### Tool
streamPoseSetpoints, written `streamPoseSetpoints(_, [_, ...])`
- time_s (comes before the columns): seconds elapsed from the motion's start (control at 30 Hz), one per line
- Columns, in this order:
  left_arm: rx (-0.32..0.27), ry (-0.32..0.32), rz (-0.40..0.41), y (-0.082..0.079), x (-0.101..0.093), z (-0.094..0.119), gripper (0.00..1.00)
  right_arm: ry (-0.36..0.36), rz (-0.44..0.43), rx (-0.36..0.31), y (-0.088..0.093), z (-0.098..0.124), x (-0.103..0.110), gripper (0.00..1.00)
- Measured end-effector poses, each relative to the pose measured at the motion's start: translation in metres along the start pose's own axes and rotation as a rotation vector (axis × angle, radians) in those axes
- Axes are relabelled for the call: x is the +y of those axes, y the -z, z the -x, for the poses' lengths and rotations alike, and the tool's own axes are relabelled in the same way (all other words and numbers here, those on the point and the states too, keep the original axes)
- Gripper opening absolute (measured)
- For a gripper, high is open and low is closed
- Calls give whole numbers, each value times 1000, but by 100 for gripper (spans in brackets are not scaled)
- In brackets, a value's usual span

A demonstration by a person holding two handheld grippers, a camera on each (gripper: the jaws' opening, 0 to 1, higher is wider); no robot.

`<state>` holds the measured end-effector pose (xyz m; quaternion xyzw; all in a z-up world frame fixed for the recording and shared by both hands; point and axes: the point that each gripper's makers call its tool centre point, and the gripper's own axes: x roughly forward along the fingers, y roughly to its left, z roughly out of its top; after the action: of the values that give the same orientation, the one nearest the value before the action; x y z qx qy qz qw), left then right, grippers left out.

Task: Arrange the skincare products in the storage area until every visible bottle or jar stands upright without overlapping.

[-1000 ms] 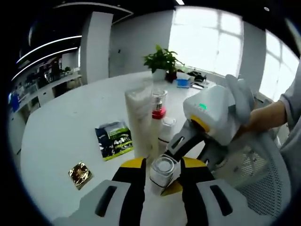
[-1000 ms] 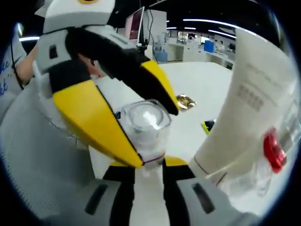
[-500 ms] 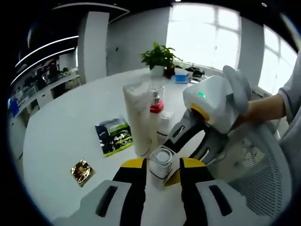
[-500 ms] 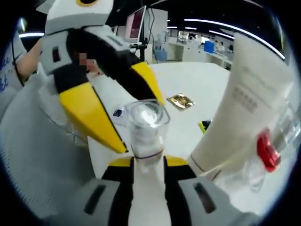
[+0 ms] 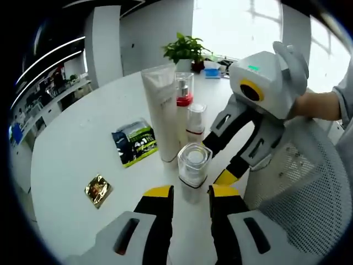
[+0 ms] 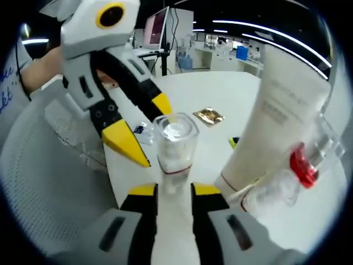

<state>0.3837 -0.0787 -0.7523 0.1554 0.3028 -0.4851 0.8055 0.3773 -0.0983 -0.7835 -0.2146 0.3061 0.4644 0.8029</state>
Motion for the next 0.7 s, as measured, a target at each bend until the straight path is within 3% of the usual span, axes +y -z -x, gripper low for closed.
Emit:
streamPoseSetpoints(0.3, [62,4,-12,10,-1,-10,19,24,19,17,8,19,2,23])
streamPoseSetpoints(0.7, [100,31,13,18,-3,-16,16,84,-42,19,22,42,-18,21])
